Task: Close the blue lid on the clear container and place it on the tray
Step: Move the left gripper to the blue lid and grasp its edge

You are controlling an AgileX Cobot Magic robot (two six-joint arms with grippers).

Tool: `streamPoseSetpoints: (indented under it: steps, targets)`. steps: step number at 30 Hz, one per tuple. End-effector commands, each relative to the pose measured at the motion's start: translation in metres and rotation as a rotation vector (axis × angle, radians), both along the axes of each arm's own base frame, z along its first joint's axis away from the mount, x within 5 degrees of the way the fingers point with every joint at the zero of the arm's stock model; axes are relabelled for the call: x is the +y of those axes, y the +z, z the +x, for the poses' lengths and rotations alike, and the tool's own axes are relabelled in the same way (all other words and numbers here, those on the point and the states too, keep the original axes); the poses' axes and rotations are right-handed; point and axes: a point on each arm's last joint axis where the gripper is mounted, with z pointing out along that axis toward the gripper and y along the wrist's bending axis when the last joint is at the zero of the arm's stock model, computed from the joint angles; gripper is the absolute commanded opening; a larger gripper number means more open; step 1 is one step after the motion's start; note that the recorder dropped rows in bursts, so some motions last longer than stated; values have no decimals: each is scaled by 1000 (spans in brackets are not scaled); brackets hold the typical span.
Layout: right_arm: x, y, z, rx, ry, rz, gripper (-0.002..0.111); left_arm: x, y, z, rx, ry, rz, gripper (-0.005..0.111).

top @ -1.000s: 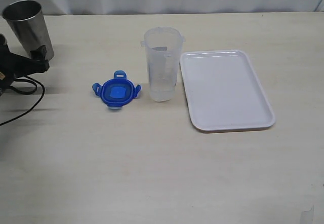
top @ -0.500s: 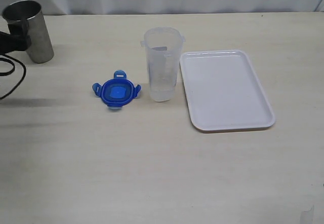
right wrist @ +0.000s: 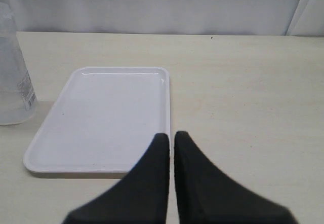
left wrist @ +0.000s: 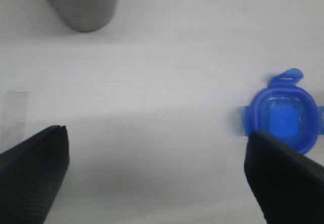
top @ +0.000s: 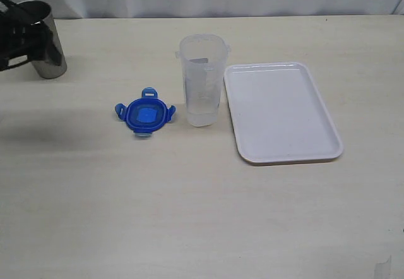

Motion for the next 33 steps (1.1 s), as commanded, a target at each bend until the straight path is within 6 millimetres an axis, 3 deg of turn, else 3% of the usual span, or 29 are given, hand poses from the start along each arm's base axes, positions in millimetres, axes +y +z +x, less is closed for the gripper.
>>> streamPoseSetpoints:
  steps: [1, 12, 18, 20, 24, 26, 33]
  targets:
    - [0, 0, 0, -6, -4, -4, 4, -32, -11, -8, -46, -89, 1, 86]
    - [0, 0, 0, -6, -4, -4, 4, -94, -48, -24, -185, -310, 88, 86]
    - [0, 0, 0, -6, -4, -4, 4, -103, -81, -18, -123, -266, 71, 85]
    - [0, 0, 0, -6, -4, -4, 4, -102, -89, -16, -109, -249, 70, 77]
    - [0, 0, 0, -6, -4, -4, 4, -103, -99, -13, -108, -242, 79, 48]
    - [0, 0, 0, -6, -4, -4, 4, -103, -100, -12, -114, -240, 80, 41]
    - [0, 0, 0, -6, -4, -4, 4, -104, -100, -12, -99, -167, 27, 36]
